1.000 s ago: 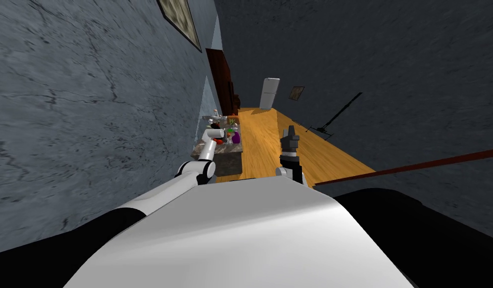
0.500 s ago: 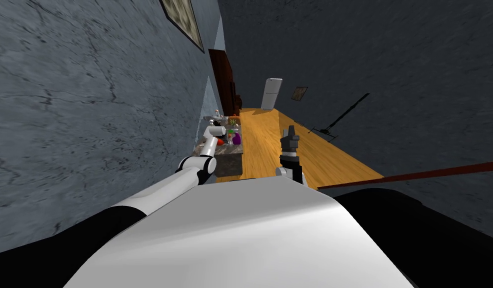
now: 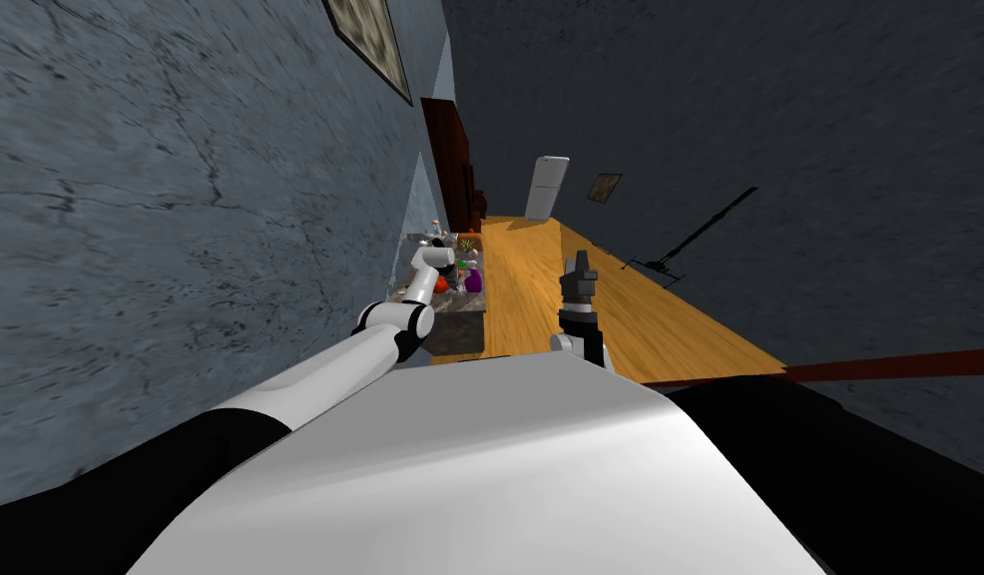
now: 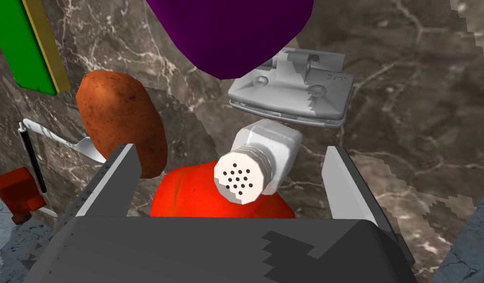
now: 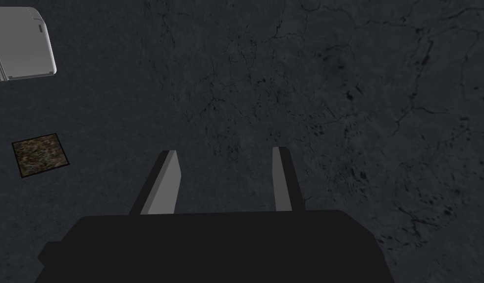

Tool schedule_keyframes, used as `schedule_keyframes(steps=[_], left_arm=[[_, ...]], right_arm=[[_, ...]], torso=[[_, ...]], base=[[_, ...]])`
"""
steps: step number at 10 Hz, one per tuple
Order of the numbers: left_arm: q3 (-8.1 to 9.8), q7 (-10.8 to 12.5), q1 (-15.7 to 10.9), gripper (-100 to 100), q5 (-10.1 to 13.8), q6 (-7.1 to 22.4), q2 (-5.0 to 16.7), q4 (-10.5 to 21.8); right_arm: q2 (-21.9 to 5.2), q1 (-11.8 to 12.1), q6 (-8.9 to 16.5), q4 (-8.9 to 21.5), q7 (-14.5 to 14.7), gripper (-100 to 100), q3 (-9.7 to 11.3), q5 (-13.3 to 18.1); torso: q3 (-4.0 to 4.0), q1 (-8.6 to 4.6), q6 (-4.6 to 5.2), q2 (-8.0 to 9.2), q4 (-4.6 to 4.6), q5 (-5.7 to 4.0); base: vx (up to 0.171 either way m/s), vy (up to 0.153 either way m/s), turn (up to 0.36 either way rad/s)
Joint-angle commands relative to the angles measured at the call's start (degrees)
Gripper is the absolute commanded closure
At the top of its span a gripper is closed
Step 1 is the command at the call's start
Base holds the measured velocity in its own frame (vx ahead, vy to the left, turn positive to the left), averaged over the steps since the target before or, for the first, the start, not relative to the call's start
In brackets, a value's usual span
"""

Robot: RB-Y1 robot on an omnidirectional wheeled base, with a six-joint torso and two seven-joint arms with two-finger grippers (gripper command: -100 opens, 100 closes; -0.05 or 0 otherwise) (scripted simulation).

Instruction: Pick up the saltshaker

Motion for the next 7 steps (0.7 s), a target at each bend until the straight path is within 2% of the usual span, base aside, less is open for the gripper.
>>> schedule_keyframes(steps=[1, 2, 3, 4, 5, 6, 7], left_arm=[[0.17, -0.28, -1.04, -100, 0.04, 2.34, 0.12, 1.58], [0.31, -0.47, -2.88, -100, -0.11, 4.11, 0.04, 4.15], [0.31, -0.47, -2.88, -100, -0.11, 4.88, 0.04, 4.15], [0.44, -0.65, -4.53, -100, -0.27, 6.54, -0.01, 6.53], [0.44, -0.65, -4.53, -100, -0.27, 7.2, -0.01, 6.53], [0.53, -0.8, -6.01, -100, -0.43, 9.13, -0.03, 8.68], [0.53, -0.8, -6.01, -100, -0.43, 9.29, -0.03, 8.68]], right_arm=[[0.0, 0.0, 0.0, 0.0, 0.0, 0, 0.0, 0.0], [0.0, -0.01, 0.0, 0.0, 0.0, 0, 0.0, 0.0], [0.0, 0.0, 0.0, 0.0, 0.0, 0, 0.0, 0.0], [0.0, -0.01, 0.0, 0.0, 0.0, 0, 0.0, 0.0], [0.0, 0.0, 0.0, 0.0, 0.0, 0, 0.0, 0.0], [0.0, -0.01, 0.0, 0.0, 0.0, 0, 0.0, 0.0], [0.0, 0.0, 0.0, 0.0, 0.0, 0, 0.0, 0.0]], torso=[[0.0, 0.0, 0.0, 0.0, 0.0, 0.0], [0.02, 0.04, 0.0, 0.04, 0.0, 0.01], [0.01, 0.05, 0.0, 0.03, 0.0, 0.01], [0.02, 0.08, 0.01, 0.05, 0.0, 0.02], [0.02, 0.07, -0.01, 0.05, 0.0, 0.02], [0.04, 0.07, 0.01, 0.08, 0.0, 0.02], [0.04, 0.06, 0.0, 0.08, 0.01, 0.02]], base=[[0.062, -0.018, 0.033], [0.07, -0.013, 0.062], [0.063, -0.006, 0.036], [0.063, -0.011, 0.072], [0.055, -0.013, 0.026], [0.059, -0.013, 0.042], [0.054, -0.006, 0.029]])
